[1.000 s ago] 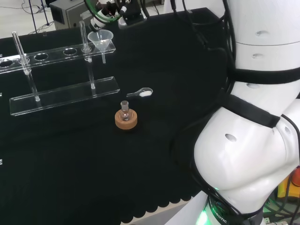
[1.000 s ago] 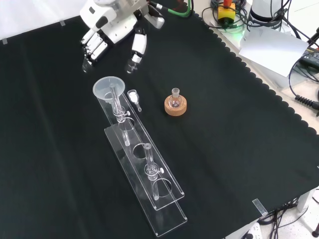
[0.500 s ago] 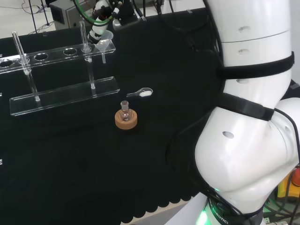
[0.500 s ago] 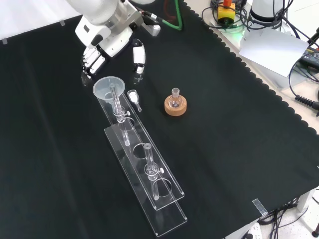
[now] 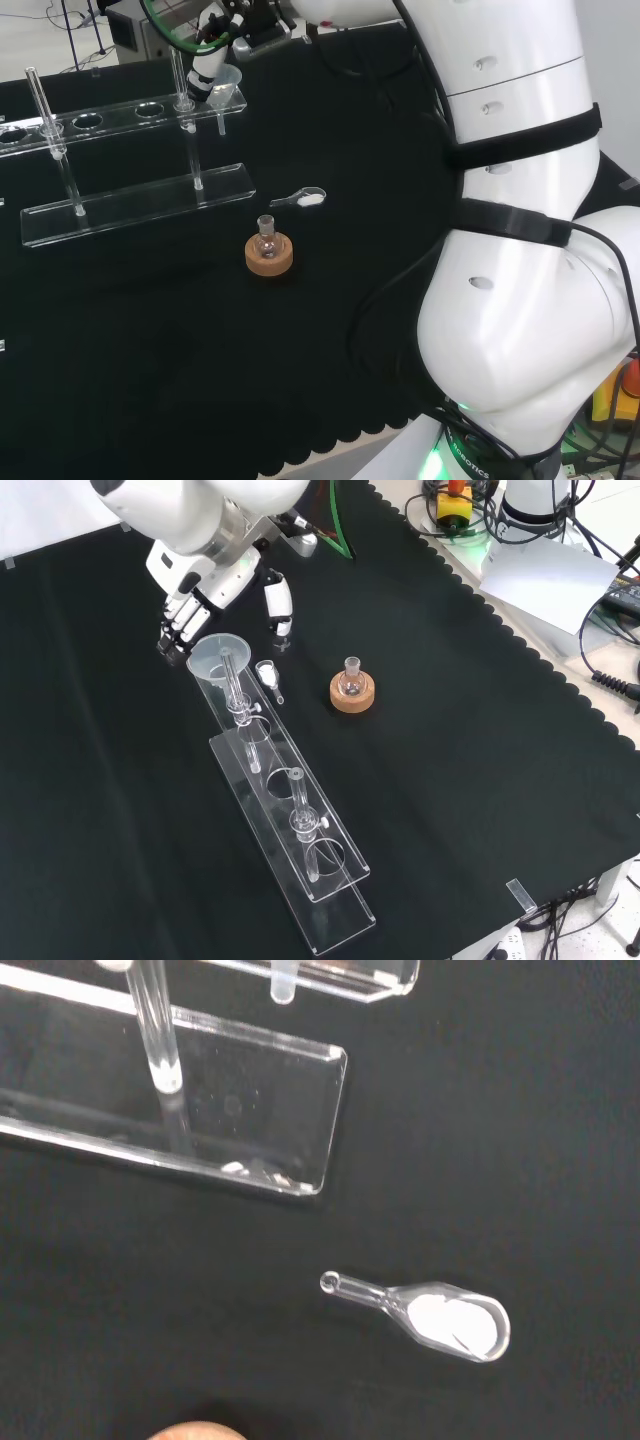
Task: Pick up the funnel from the transparent funnel stand.
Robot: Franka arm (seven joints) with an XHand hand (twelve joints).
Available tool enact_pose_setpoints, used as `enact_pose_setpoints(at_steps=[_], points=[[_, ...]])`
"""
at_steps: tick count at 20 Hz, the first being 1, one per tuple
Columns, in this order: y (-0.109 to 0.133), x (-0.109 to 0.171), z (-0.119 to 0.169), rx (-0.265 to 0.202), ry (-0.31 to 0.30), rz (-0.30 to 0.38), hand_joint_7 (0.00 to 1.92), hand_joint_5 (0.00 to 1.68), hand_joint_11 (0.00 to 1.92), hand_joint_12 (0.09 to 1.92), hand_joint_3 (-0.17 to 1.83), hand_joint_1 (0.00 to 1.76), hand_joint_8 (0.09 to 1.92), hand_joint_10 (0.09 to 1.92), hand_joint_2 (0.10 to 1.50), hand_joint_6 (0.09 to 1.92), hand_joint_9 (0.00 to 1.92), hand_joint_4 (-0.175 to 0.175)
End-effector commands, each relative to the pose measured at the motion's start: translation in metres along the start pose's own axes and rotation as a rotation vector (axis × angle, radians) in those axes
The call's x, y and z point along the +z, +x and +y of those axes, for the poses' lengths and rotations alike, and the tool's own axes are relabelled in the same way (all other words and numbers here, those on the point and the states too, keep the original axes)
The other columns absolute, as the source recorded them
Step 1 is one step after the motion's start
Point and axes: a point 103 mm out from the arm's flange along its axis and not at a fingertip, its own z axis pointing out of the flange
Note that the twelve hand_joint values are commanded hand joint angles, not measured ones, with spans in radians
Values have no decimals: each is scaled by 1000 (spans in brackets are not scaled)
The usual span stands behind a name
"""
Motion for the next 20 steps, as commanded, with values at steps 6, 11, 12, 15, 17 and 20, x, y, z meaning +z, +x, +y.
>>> enact_pose_setpoints(at_steps=[6, 11, 12, 15, 17, 20], points=[[1, 1, 2, 5, -27, -102, 43, 0, 118, 1550, 393, 575, 87, 753, 659, 87, 0, -1], [0, -1, 6, 5, -40, -113, 47, 0, 103, 1547, 393, 590, 87, 758, 659, 87, 0, -3], [0, -1, 7, 5, -38, -115, 47, 0, 102, 1547, 394, 592, 87, 757, 659, 87, 0, -3], [0, -2, 10, 0, -31, -120, 48, 0, 100, 1547, 394, 594, 87, 755, 660, 87, 0, -5], [-1, -2, 13, -2, -26, -121, 51, 0, 100, 1548, 395, 596, 87, 760, 661, 87, 0, -6], [-2, -2, 16, -7, -23, -118, 70, 0, 125, 1540, 404, 600, 87, 818, 662, 87, 0, -10]])
